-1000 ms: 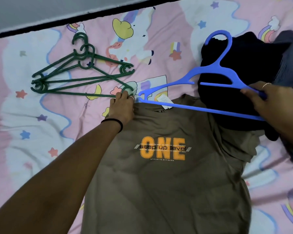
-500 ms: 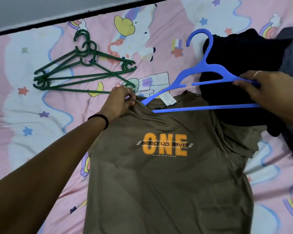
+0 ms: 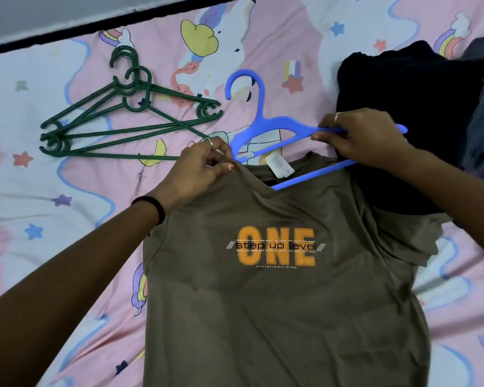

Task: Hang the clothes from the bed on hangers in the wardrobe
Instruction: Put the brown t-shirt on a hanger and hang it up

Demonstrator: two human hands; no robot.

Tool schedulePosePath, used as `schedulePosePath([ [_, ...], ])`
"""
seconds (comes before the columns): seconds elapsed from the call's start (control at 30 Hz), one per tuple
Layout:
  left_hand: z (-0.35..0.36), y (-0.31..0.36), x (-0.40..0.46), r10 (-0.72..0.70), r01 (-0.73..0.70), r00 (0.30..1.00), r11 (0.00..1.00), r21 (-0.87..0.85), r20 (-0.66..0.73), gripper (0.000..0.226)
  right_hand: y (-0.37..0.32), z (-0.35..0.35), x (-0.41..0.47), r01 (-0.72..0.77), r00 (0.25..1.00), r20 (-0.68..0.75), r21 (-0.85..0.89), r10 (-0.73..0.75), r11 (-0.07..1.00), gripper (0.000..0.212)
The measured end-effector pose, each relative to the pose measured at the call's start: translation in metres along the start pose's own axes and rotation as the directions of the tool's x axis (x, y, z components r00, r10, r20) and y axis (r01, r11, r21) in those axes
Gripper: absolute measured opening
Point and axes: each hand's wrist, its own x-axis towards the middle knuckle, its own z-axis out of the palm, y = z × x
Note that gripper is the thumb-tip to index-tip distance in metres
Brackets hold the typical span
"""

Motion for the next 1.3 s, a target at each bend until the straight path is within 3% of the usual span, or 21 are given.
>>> schedulePosePath([
  [0.13, 0.002, -0.012, 0.001, -0.148, 0.143, 0.989, 0.968, -0.206, -0.011, 0.027, -0.003, 0.013, 0.020, -0.008, 0.999, 0.047, 0.022, 0.007, 1.000, 0.044],
  [0.2, 0.004, -0.012, 0.005, -0.180, 0.167, 0.983, 0.950, -0.265, -0.027, 0.022, -0.006, 0.018, 0.028, -0.019, 0.996, 0.084, 0.041, 0.015, 0.999, 0.039],
  [0.27, 0.007, -0.011, 0.011, -0.150, 0.138, 0.988, 0.964, -0.229, -0.039, 0.011, -0.011, 0.025, 0.035, -0.036, 0.991, 0.129, 0.076, 0.026, 0.996, 0.038],
  [0.4, 0.011, -0.002, 0.026, -0.127, 0.113, 0.989, 0.978, -0.175, -0.072, 0.016, -0.015, 0.039, 0.039, -0.019, 0.978, 0.209, 0.194, -0.023, 0.981, 0.033],
  [0.5, 0.012, 0.009, 0.031, -0.108, 0.101, 0.994, 0.976, -0.194, -0.028, 0.012, -0.019, 0.049, 0.039, 0.018, 0.969, 0.238, 0.172, -0.060, 0.985, 0.031],
  [0.57, 0.012, 0.009, 0.031, -0.086, 0.079, 0.996, 0.982, -0.173, -0.030, 0.010, -0.023, 0.053, 0.038, 0.070, 0.986, 0.145, 0.060, -0.078, 0.996, 0.036],
  [0.6, 0.012, 0.008, 0.031, -0.079, 0.070, 0.996, 0.982, -0.175, -0.043, 0.008, -0.024, 0.053, 0.036, 0.056, 0.998, 0.032, 0.034, -0.057, 0.998, 0.037],
  [0.67, 0.011, 0.005, 0.031, -0.077, 0.061, 0.994, 0.978, -0.201, -0.074, 0.008, -0.026, 0.050, 0.024, -0.073, 0.967, -0.233, 0.129, 0.102, 0.989, 0.030],
  [0.73, 0.008, 0.002, 0.030, -0.090, 0.067, 0.991, 0.972, -0.227, -0.095, 0.008, -0.028, 0.048, 0.001, -0.232, 0.894, -0.317, 0.278, 0.317, 0.932, 0.021],
  [0.8, 0.007, 0.003, 0.030, -0.095, 0.071, 0.991, 0.972, -0.225, -0.095, 0.012, -0.025, 0.057, -0.027, -0.269, 0.931, -0.190, 0.221, 0.312, 0.937, 0.015],
  [0.87, 0.005, 0.006, 0.030, -0.090, 0.072, 0.993, 0.976, -0.208, -0.079, 0.015, -0.025, 0.071, -0.053, -0.077, 0.996, 0.057, 0.112, 0.071, 0.991, 0.013],
  [0.93, 0.004, 0.011, 0.031, -0.089, 0.078, 0.995, 0.978, -0.195, -0.047, 0.012, -0.030, 0.084, -0.066, 0.117, 0.956, 0.267, 0.040, -0.124, 0.992, 0.027],
  [0.97, 0.003, 0.014, 0.031, -0.091, 0.085, 0.996, 0.977, -0.198, -0.021, 0.011, -0.033, 0.089, -0.067, 0.146, 0.937, 0.318, 0.018, -0.144, 0.989, 0.040],
  [1.07, 0.005, 0.023, 0.030, -0.107, 0.118, 0.993, 0.966, -0.232, 0.059, 0.005, -0.047, 0.089, -0.054, 0.054, 0.945, 0.326, -0.024, -0.043, 0.998, 0.055],
  [1.3, -0.002, 0.030, 0.021, -0.121, 0.138, 0.988, 0.972, -0.189, 0.097, 0.008, -0.053, 0.078, -0.031, 0.071, 0.914, 0.405, -0.116, -0.018, 0.991, 0.042],
])
